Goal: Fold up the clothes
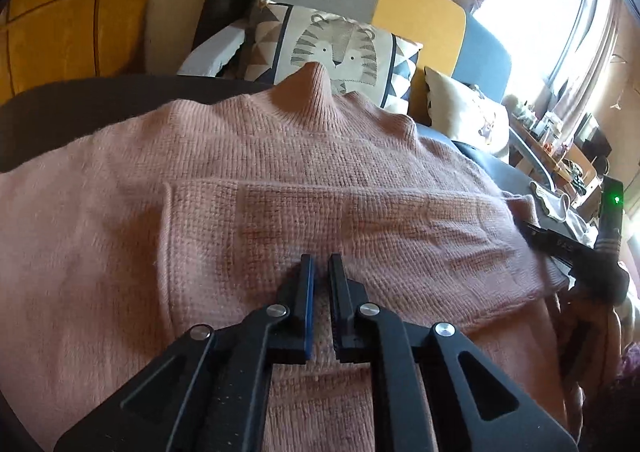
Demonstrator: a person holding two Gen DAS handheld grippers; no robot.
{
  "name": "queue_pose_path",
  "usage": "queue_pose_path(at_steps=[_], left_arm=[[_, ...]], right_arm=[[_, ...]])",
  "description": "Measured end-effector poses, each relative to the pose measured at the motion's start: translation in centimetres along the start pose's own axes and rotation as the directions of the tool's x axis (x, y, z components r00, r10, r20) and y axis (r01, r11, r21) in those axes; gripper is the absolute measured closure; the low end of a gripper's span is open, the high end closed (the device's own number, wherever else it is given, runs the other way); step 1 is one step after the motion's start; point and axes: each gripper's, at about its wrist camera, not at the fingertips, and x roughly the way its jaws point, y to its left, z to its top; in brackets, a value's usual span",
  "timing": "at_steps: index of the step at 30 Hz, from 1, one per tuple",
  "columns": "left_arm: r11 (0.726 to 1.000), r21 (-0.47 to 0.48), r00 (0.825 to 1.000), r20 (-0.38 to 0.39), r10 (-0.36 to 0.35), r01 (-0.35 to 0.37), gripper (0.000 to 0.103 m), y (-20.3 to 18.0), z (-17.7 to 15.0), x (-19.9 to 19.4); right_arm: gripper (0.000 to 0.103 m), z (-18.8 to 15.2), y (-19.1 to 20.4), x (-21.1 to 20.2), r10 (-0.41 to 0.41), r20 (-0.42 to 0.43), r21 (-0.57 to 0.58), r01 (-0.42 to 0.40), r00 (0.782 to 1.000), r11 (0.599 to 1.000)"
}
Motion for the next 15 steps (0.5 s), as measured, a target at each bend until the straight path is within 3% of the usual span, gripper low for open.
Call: queue_pose_path(at_steps=[2, 9, 11, 12, 15], left_arm=[[1.000, -0.008, 1.000, -0.002, 0.025, -0.025, 0.094, 0.3, -0.3, -0.2], [0.999, -0.042, 1.000, -0.009, 0.007, -0.008, 0.094, 1.1, -0.6, 0.2], [0.999, -0.039, 1.000, -0.006, 0.010, -0.010, 0.094, 1.1, -0.6, 0.2], [0.999, -0.038, 1.000, -0.005, 0.011, -0.011, 0.094, 1.1, -0.6, 0.3], [0.999, -0.041, 1.000, -0.004, 0.007, -0.008, 0.094, 1.1, -0.6, 0.3]], right_arm=[[0.103, 0.0, 0.0, 0.0, -0.002, 0.000, -0.002, 0.002, 1.000, 1.000], [0.103, 0.1, 0.1, -1.9, 0.052, 0.011, 0.001, -0.052, 0.999, 0.999], [0.096, 0.1, 0.1, -2.4, 0.069, 0.014, 0.002, -0.069, 0.998, 0.998], [0.086, 0.2, 0.1, -2.7, 0.077, 0.016, 0.003, -0.077, 0.997, 0.997], [0.084, -1.1, 2.8, -5.6, 0.133, 0.026, -0.096, -0.130, 0.991, 0.987]])
